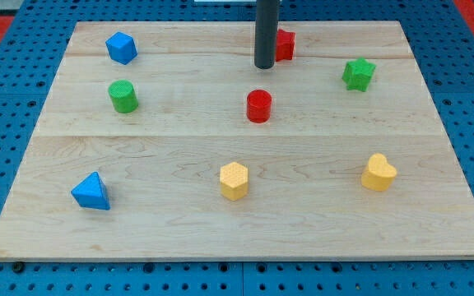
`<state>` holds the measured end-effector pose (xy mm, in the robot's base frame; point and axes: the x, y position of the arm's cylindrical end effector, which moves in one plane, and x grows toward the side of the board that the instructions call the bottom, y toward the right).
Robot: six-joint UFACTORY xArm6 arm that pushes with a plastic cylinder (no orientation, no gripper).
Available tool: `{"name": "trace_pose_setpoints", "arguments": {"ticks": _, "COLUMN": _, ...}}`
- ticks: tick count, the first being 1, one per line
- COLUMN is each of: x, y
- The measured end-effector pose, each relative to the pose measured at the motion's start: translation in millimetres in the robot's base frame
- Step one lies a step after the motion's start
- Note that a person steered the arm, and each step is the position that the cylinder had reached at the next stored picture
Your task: Nudge the red circle down a bit
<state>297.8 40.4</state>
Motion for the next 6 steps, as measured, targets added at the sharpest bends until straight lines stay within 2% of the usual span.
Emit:
{"name": "trace_pose_setpoints", "arguments": {"ticks": 1, "x": 0.3, "y": 0.0}}
{"name": "trace_pose_setpoints", "arguments": {"ticks": 3, "x": 75.1, "y": -36.9}}
{"name": "trace_pose_setpoints", "arguments": {"ticks": 5, "x": 117.4, "y": -48.8}}
{"name": "trace_pose_setpoints", "arguments": {"ticks": 6, "x": 152.3, "y": -81.2}}
